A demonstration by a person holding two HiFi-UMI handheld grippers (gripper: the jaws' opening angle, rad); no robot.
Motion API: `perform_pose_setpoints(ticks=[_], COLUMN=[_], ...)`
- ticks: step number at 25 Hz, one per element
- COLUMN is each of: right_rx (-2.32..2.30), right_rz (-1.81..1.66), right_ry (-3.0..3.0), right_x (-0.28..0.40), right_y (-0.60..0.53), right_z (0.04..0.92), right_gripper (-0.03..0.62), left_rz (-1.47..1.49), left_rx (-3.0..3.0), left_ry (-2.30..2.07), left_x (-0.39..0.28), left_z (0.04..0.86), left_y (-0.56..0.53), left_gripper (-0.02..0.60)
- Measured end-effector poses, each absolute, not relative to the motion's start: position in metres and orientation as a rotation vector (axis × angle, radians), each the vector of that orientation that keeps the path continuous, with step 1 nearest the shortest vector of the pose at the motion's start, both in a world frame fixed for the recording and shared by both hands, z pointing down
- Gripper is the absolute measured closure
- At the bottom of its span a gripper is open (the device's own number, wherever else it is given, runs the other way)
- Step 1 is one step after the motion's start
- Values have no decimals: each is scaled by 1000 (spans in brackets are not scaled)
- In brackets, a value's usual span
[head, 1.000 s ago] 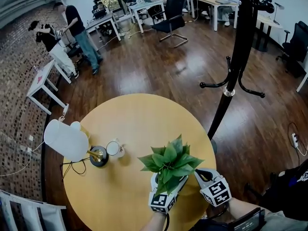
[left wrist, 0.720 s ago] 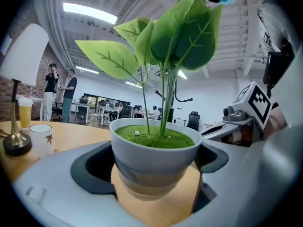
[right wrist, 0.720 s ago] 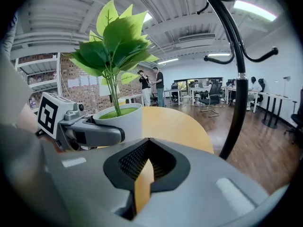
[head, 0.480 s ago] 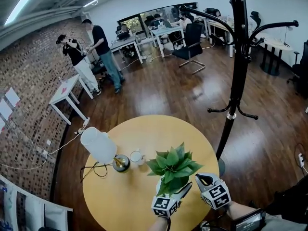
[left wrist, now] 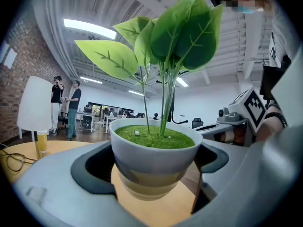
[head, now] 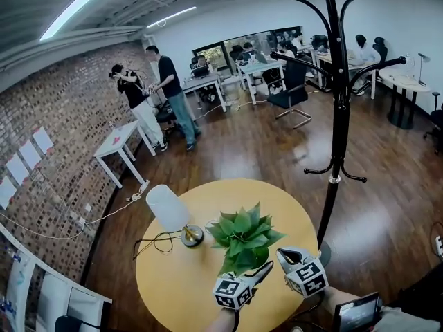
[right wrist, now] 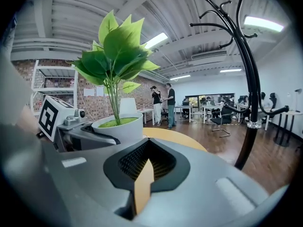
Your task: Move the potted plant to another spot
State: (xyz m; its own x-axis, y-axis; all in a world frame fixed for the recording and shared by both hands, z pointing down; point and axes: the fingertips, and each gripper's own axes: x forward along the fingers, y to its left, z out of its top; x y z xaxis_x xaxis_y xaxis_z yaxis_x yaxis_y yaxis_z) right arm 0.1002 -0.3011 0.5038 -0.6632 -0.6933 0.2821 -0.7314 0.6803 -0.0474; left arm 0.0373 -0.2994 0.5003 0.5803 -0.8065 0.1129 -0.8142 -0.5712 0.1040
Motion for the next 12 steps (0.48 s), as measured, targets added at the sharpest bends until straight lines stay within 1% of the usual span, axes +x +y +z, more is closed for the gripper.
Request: perform_pose_setpoints(ticks=[6,12], right_rx=[1104,1043], right_rz=[220,225], right_ry=[-2683,-2708], right_x=[97,87], right_y=[-287,-269], right_z=[498,500], right_gripper=[586,586], left_rz=[82,77], left_rx=[2659,2617], left_ry=[-1402,-1463], left_x=[40,28], left_z=[493,492], left_y=[-283,-264], left_gripper=[72,72])
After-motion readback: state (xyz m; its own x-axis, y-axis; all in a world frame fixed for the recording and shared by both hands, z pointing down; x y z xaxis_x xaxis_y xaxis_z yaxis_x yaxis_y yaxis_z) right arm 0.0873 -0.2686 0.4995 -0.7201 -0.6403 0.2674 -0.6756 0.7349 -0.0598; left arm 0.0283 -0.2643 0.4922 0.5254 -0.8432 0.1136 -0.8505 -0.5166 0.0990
